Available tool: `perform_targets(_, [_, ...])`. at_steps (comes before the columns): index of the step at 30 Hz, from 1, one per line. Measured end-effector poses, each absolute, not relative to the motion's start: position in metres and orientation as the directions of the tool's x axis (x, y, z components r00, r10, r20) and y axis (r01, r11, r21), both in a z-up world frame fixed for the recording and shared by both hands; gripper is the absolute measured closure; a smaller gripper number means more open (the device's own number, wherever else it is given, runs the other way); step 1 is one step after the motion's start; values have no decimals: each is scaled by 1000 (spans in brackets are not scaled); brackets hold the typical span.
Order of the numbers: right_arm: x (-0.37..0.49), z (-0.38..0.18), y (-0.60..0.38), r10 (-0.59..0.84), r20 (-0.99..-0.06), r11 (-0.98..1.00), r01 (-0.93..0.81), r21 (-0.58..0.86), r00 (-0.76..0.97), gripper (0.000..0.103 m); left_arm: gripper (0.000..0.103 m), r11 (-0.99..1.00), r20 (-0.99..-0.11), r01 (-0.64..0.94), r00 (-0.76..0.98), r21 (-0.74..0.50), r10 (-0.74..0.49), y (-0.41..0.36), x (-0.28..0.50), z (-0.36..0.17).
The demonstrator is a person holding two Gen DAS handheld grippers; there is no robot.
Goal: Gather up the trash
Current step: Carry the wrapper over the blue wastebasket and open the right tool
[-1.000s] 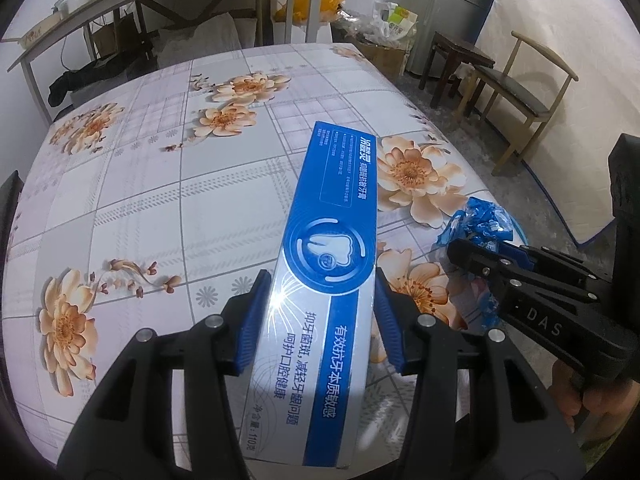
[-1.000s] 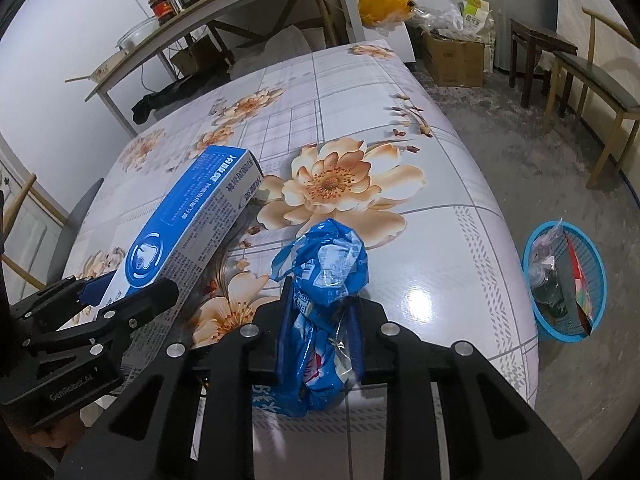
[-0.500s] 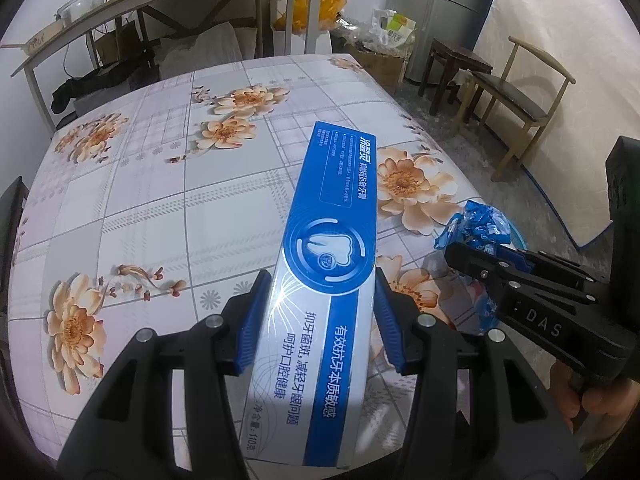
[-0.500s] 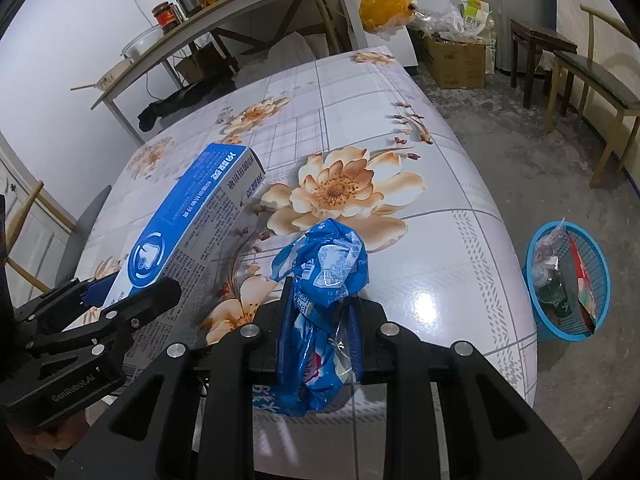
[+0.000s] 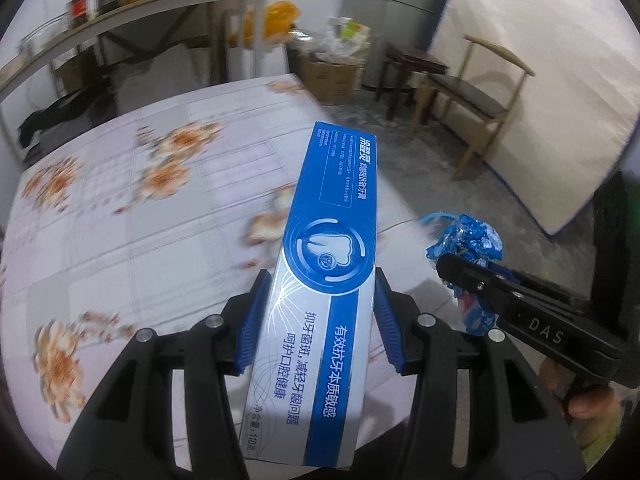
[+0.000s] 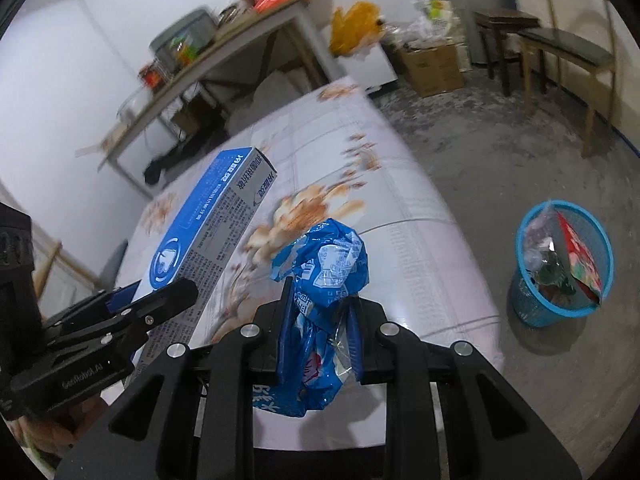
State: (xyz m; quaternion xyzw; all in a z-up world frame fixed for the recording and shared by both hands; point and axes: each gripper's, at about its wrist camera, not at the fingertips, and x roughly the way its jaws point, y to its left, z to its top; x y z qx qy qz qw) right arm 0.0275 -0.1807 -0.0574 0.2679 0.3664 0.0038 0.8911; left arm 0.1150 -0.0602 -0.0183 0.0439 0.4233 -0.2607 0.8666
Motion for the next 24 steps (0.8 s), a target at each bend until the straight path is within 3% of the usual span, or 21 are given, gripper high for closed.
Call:
perform_targets(7, [-38, -60, -302, 18, -605, 713, 414, 566, 796, 80, 55, 727, -762, 626, 314, -282, -566, -152, 128, -5])
perform_targets(12, [-87, -103, -384, -82, -677, 550, 599, 581, 732, 80, 55, 660, -799, 651, 133, -375, -586, -236, 139, -28])
perform_targets(17, [-90, -163, -432, -25, -746, 438, 678, 590, 665, 80, 55, 648, -848, 624, -44, -437, -528, -330, 154, -77])
perform_targets(24, [-37, -238, -492, 68, -783, 358, 718, 598, 618, 80, 55, 680, -892, 615, -90, -399, -442, -425, 176, -131])
